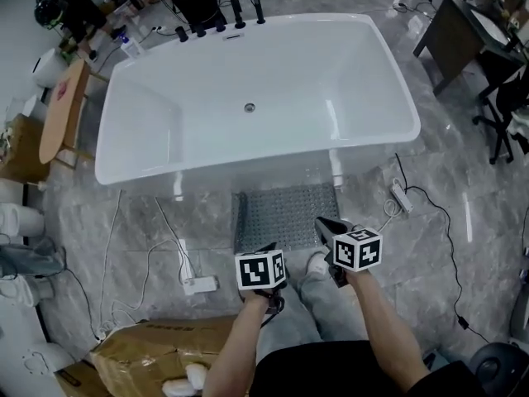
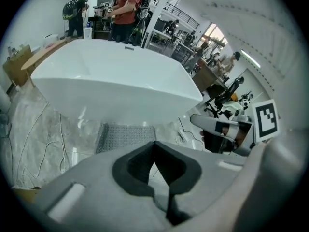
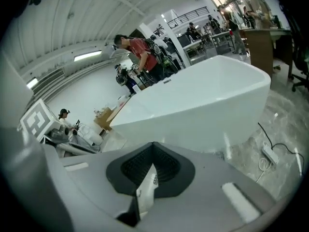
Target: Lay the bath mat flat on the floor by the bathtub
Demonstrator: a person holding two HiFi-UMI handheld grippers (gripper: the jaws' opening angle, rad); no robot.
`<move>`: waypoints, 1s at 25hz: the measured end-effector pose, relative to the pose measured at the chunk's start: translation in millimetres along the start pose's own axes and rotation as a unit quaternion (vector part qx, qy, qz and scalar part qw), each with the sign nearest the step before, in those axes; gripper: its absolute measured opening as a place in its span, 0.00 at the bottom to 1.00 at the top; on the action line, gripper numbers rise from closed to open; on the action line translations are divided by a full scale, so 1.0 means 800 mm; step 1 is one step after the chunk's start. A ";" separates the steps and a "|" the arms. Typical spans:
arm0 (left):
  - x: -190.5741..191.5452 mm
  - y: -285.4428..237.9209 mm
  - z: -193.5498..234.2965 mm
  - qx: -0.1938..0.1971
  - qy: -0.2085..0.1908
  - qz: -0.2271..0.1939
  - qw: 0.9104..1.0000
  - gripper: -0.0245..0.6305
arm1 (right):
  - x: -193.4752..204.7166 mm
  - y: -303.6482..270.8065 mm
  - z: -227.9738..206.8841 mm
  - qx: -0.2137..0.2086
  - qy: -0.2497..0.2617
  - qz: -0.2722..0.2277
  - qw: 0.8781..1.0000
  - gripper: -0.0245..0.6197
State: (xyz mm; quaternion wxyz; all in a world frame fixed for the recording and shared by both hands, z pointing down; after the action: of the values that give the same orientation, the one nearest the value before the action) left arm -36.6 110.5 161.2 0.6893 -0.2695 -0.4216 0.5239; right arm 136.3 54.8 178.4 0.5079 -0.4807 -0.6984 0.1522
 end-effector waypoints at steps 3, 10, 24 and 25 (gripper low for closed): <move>-0.019 0.022 -0.021 0.009 -0.009 -0.038 0.999 0.04 | -0.027 0.019 0.016 -0.008 0.030 -0.020 0.999 0.05; -0.062 0.069 -0.069 0.039 -0.012 -0.124 0.991 0.04 | -0.083 0.074 0.042 -0.017 0.066 -0.100 0.993 0.05; -0.158 0.181 -0.167 0.062 -0.069 -0.276 0.957 0.04 | -0.213 0.189 0.068 -0.016 0.125 -0.246 0.961 0.05; -0.165 0.191 -0.174 0.062 -0.077 -0.284 0.954 0.04 | -0.221 0.196 0.072 -0.017 0.127 -0.258 0.958 0.05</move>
State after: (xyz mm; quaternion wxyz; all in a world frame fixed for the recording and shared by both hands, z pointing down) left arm -4.6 41.8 -71.6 0.7905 -0.0536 -0.4993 0.3506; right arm 172.1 1.4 -56.1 0.6059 -0.3084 -0.7310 -0.0583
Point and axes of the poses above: the fingertips, and each gripper's own axes: y backward along the fingers, z to its left, x out of its underside, the point moved 7 cm from there along y, backward along the fingers, and after that the axes turned 8 degrees about x, right-handed, at the moved point
